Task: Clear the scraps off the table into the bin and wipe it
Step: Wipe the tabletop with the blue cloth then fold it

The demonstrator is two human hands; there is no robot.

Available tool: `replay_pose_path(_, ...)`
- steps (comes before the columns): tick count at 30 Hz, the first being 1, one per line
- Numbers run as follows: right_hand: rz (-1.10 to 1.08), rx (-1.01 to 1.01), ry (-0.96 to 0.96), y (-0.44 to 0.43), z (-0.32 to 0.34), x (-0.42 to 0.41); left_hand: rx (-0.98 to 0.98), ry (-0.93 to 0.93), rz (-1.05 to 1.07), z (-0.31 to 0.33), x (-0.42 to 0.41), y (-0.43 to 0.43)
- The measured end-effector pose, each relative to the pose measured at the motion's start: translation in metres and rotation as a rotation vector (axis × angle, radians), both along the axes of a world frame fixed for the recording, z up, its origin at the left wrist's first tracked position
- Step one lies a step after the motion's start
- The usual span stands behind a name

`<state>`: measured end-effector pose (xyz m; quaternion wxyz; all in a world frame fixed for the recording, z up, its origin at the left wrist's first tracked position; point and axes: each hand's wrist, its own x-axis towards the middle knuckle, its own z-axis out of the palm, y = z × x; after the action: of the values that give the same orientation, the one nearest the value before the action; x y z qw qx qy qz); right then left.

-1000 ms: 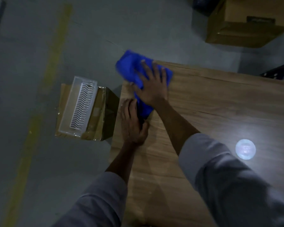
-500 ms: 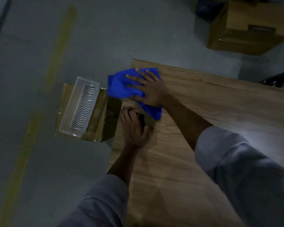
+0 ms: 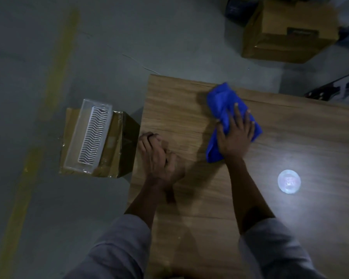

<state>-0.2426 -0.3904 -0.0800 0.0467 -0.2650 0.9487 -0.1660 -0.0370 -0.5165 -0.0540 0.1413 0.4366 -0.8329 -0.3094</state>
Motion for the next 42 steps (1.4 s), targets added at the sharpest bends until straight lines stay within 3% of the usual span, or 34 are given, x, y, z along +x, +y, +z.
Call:
replay_pose_path(2, -0.113, -0.033, 0.028, -0.007, 0.001, 0.014, -0.007, -0.019, -0.008, -0.001, 0.000, 0.000)
replay_pose_path(3, -0.012, -0.042, 0.041, -0.013, 0.001, 0.028, -0.007, -0.030, -0.005, -0.001, 0.001, 0.001)
replay_pose_path(6, 0.573, -0.022, -0.052, -0.018, 0.011, 0.069, -0.028, -0.030, 0.002, 0.001, 0.000, 0.004)
replay_pose_path(8, 0.695, -0.004, -0.062, -0.009, 0.020, 0.065, -0.122, -0.014, -0.070, 0.003, 0.001, 0.010)
replay_pose_path(12, 0.206, 0.038, 0.008, 0.005, 0.042, 0.036, -0.338, -0.008, -0.421, 0.022, -0.039, 0.020)
replay_pose_path(14, -0.018, 0.134, -0.117, -0.004, 0.042, 0.033, -0.370, -0.080, -0.589, 0.025, -0.088, 0.013)
replay_pose_path(18, -0.119, 0.176, -0.249, -0.026, 0.029, 0.023, -0.467, -0.423, -1.008, 0.002, -0.158, -0.013)
replay_pose_path(22, 0.077, 0.076, -0.238, -0.062, 0.025, -0.019, -0.596, -0.541, -0.921, 0.005, -0.182, -0.058)
replay_pose_path(26, 0.283, -0.060, -0.353, -0.064, 0.026, -0.013, -0.372, -0.646, -0.672, 0.032, -0.157, -0.043)
replay_pose_path(29, 0.448, -0.137, -0.435, -0.019, 0.031, 0.028, -0.294, -0.736, -0.711, 0.062, -0.103, -0.006)
replay_pose_path(32, 0.542, 0.105, -0.641, 0.016, 0.073, 0.049, -0.118, -0.754, -0.801, 0.096, -0.060, 0.015)
replay_pose_path(34, 0.592, 0.163, -0.578, 0.019, 0.098, 0.048, -0.035, -0.697, -0.798, 0.112, -0.056, 0.012)
replay_pose_path(38, 0.435, -0.081, -0.307, 0.000, 0.107, 0.026, -0.215, -0.472, -0.708, 0.095, -0.088, -0.002)
replay_pose_path(42, 0.409, 0.269, -0.367, -0.016, 0.062, 0.033, -0.074, -0.594, -0.754, 0.044, -0.091, -0.007)
